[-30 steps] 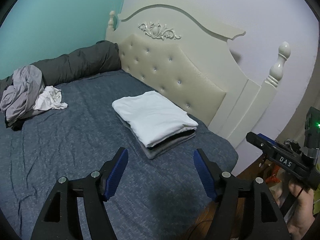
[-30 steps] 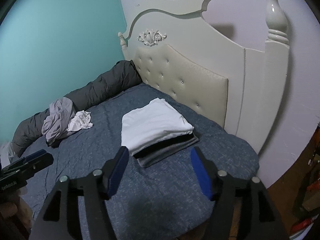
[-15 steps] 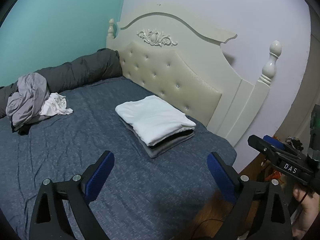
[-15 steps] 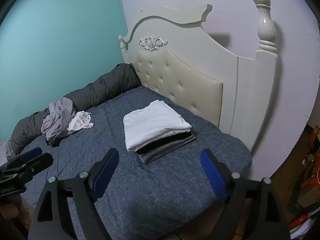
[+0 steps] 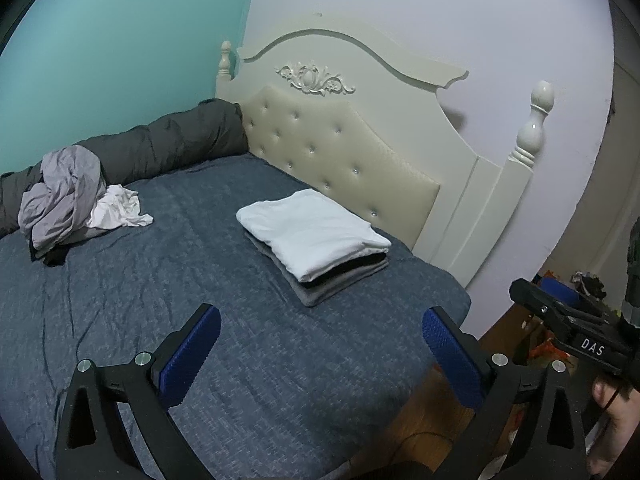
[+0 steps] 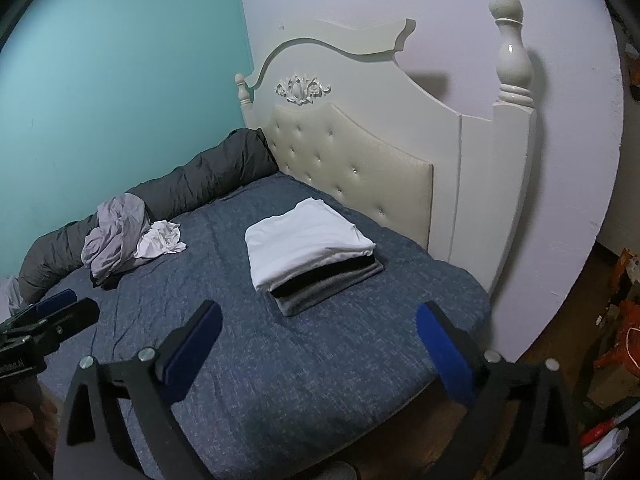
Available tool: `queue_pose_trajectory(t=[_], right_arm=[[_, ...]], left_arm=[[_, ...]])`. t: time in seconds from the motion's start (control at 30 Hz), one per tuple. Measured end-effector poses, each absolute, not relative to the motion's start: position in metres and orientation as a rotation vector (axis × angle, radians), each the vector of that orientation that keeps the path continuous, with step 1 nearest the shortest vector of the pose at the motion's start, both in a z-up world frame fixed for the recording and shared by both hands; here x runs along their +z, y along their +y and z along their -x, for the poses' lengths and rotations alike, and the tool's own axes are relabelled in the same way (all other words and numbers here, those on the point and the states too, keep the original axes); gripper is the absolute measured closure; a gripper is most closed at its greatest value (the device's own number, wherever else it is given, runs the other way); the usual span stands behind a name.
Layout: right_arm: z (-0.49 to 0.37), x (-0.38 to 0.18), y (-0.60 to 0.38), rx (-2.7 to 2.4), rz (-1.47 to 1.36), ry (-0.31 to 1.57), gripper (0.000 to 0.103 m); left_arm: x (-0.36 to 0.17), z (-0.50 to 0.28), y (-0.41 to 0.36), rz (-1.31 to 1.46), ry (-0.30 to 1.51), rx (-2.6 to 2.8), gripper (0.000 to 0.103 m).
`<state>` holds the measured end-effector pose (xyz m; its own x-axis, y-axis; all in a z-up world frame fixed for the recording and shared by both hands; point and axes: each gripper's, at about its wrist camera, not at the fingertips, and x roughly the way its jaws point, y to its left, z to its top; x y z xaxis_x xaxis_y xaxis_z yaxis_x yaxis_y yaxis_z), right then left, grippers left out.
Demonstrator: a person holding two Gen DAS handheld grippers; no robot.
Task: Fold clothes
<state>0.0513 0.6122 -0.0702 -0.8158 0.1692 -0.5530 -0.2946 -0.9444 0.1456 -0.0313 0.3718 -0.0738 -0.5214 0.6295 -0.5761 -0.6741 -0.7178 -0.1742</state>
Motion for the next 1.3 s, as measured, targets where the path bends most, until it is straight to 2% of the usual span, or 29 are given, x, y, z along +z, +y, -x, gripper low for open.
queue_pose_trajectory(t=[1.3], right_arm=[[-0.124,-0.058,0.55,2.798,0.708,0.269,0.002]], left_arm=[[-0.072,-0.029,0.31,0.755,0.096,2.263,0.0]])
